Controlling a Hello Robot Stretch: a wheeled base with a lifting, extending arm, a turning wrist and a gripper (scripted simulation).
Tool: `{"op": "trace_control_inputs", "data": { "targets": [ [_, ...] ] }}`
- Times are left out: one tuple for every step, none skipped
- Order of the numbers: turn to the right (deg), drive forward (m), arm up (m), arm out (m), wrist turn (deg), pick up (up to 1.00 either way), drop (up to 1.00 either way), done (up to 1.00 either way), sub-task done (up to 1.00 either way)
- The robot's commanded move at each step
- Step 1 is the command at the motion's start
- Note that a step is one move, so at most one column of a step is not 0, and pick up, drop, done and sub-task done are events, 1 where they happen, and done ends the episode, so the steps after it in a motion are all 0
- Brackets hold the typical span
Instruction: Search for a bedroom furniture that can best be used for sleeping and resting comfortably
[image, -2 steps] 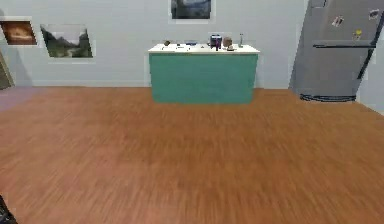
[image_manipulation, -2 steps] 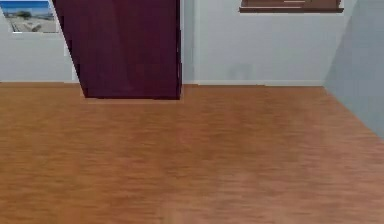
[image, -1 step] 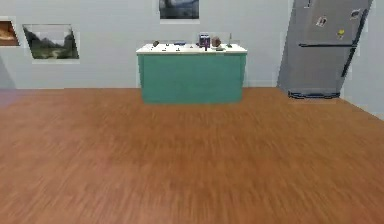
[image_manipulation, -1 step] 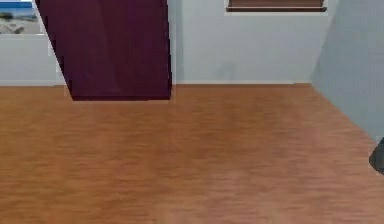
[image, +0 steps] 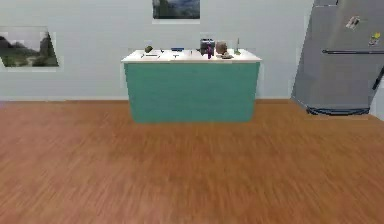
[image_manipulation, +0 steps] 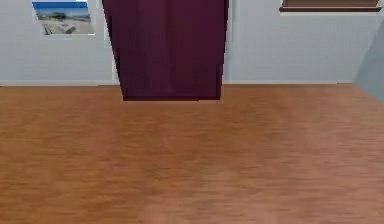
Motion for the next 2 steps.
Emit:
{"op": "trace_control_inputs", "data": {
  "targets": [
    [-42.0,0.00,0.00,0.00,0.0,0.00,0.00,0.00,0.00],
    [0.0,0.90,0.00,0.00,0.0,0.00,0.00,0.00,0.00]
  ]
}}
